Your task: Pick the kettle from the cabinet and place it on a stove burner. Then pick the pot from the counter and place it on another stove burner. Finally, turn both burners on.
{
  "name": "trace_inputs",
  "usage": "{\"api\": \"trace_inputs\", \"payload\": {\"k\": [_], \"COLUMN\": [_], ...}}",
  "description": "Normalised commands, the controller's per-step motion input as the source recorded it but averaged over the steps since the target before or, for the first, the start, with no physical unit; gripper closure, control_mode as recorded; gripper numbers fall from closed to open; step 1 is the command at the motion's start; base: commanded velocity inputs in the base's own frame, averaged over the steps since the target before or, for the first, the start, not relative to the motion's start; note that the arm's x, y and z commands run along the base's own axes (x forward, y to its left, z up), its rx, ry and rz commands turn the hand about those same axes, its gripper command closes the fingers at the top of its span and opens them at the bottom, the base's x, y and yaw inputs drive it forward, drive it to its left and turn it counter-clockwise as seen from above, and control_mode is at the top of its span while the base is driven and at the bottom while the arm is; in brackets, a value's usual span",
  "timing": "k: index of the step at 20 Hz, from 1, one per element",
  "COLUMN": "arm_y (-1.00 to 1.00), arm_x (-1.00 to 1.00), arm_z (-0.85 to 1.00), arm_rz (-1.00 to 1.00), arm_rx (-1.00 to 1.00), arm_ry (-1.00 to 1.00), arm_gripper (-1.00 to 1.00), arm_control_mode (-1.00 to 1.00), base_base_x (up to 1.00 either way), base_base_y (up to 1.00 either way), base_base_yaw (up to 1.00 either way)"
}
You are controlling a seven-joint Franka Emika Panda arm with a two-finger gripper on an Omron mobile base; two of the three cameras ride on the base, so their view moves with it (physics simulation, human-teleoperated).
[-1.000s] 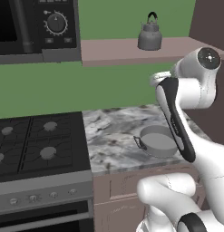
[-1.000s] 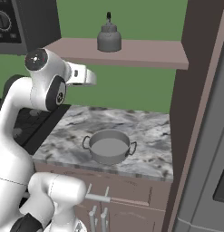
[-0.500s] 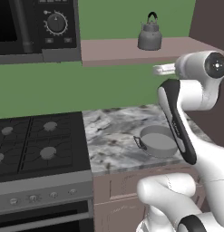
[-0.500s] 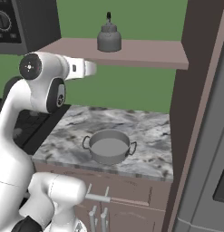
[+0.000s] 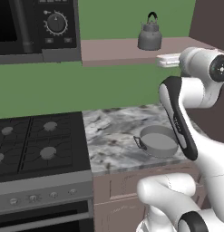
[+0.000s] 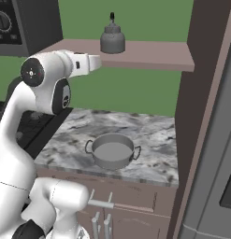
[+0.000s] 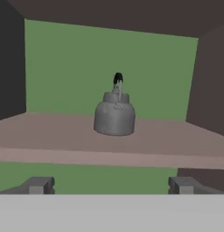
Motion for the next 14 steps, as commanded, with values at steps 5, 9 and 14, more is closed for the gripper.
{"api": "trace_inputs", "payload": {"k": [5,9,14], "arm_y": [0.0,0.0,-0.02], "arm_x": [0.09,0.22,0.25], "arm_z": [0.32,0.06,0.01], "arm_rz": [0.0,0.0,0.0], "arm_rx": [0.0,0.0,0.0], "arm_ry": [-0.01,0.03,0.06], "arm_gripper": [-1.0,-1.0,-1.0], "arm_control_mode": [-1.0,-1.0,-1.0], "base_base_x": [0.0,0.0,0.0], "base_base_y": [0.0,0.0,0.0], "base_base_yaw": [0.0,0.0,0.0]}}
